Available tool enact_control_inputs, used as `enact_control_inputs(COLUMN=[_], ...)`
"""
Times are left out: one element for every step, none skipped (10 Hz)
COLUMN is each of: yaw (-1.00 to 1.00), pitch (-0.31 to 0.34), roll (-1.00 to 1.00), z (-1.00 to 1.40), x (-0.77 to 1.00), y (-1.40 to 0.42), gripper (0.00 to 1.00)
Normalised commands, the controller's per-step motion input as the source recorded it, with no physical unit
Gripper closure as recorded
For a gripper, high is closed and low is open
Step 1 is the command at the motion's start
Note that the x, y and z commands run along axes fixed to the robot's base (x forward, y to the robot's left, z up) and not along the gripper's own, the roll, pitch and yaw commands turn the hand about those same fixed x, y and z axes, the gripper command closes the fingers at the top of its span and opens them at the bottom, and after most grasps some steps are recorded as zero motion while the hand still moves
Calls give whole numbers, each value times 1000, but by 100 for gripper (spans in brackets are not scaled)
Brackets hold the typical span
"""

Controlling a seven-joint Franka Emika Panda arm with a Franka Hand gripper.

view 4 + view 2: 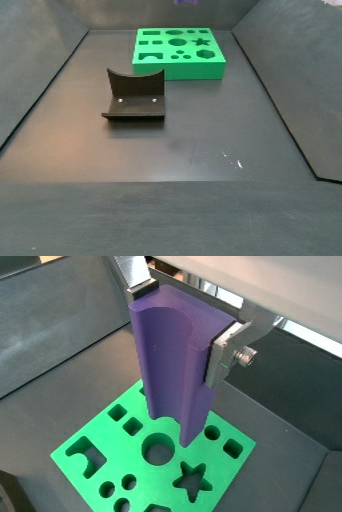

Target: Insert the arch object.

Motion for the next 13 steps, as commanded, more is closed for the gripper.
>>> enact_control_inputs(yaw=[0, 0, 37, 66, 51, 60, 103, 169, 214, 177, 131, 63, 0], pitch=[10, 0, -33, 21, 33, 59, 91, 81, 51, 7, 19, 26, 74], roll=[0, 0, 11, 33, 109, 221, 257, 241, 127, 0, -61, -64, -11], z=[0, -34, -334, -197, -226, -263, -243, -271, -480, -626, -534, -434, -340], x=[0, 0, 903, 1000, 1000, 1000, 966, 843, 769, 746, 671, 611, 583], y=[0, -17, 151, 343, 389, 403, 411, 417, 480, 517, 454, 374, 277], gripper=[100, 100, 100, 100, 100, 100, 100, 100, 100, 100, 100, 100, 100])
